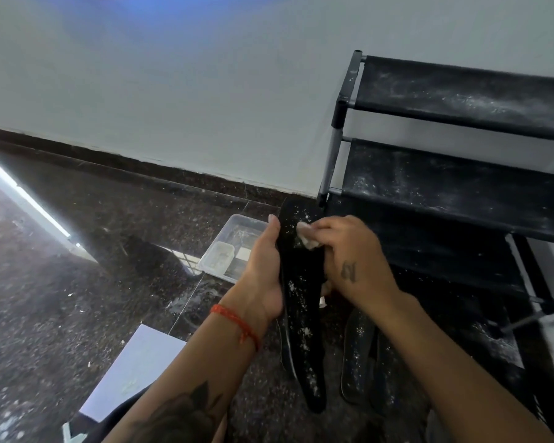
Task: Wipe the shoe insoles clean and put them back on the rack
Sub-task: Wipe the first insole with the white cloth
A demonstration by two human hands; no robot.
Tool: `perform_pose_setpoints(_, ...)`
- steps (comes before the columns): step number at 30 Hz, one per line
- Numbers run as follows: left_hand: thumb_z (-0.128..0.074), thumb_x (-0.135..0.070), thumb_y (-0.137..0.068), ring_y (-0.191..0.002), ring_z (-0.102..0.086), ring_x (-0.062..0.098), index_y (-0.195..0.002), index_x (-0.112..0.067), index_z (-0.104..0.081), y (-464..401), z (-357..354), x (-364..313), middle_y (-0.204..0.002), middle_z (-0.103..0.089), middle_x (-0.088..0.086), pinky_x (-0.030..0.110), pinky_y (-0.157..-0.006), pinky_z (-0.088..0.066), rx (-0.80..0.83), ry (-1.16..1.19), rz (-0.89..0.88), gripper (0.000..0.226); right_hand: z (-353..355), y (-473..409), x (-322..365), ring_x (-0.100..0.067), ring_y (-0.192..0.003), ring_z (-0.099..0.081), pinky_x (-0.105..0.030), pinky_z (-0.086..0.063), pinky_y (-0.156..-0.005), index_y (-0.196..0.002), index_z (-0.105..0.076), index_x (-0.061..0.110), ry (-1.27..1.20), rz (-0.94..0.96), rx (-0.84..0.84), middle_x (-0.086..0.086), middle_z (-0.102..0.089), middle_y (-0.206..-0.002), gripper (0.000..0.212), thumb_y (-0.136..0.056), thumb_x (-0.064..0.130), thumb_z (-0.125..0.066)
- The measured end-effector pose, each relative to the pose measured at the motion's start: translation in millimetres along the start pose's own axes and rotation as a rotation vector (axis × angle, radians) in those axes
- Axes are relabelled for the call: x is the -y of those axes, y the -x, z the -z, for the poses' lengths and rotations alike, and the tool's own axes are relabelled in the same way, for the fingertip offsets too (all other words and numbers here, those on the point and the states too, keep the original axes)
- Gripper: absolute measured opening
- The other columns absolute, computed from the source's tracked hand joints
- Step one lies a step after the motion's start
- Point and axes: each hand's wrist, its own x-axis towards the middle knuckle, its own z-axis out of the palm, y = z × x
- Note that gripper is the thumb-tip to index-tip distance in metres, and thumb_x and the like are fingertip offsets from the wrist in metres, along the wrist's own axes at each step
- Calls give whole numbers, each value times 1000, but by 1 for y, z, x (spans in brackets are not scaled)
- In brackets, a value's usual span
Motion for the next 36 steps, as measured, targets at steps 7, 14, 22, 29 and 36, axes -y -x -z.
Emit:
perform_pose_setpoints(7, -29, -52, -97, -62, -64, 21, -60, -8, -72, 9, -11, 2, -67, -66, 11, 26, -67, -51, 23, -44, 12, 72, 13, 4, 11, -17, -91, -58, -23, -45, -83, -105, -71, 14, -139, -15, -195, -2, -69, -99, 31, -82, 0, -55)
perform_pose_setpoints(14, -26, -61, -95, -66, -67, 27, -81, -6, -72, 9, -12, 3, -76, -70, 15, 41, -77, -49, 13, -11, 32, 73, 11, 3, -12, -12, -91, -44, -23, -30, -73, -114, -65, 20, 115, -18, 3, 2, -66, -104, 34, -83, 7, -63)
perform_pose_setpoints(22, -22, -32, -104, -36, -56, 9, -33, -18, -61, 15, -22, 2, -42, -56, 0, 17, -42, -45, 12, -128, -93, 82, 2, 4, 14, -23, -91, -55, -18, -35, -78, -113, -67, 9, -35, 108, -133, -6, -67, -100, 33, -89, 10, -43)
perform_pose_setpoints(29, -29, -51, -99, -65, -68, 26, -79, -8, -71, 6, -9, 0, -77, -70, 13, 44, -79, -46, 73, -76, 37, 64, 13, -8, -23, -21, -110, -48, -17, -27, -86, -121, -60, 12, 70, -110, -64, -6, -60, -113, 30, -93, 8, -49)
perform_pose_setpoints(36, -34, -42, -101, -50, -66, 17, -69, -11, -68, 5, -12, 3, -58, -66, 7, 21, -47, -52, -5, -130, -59, 56, -2, -2, 13, -20, -103, -51, -17, -34, -89, -119, -63, 9, -40, 114, -89, -4, -64, -111, 41, -90, 20, -35)
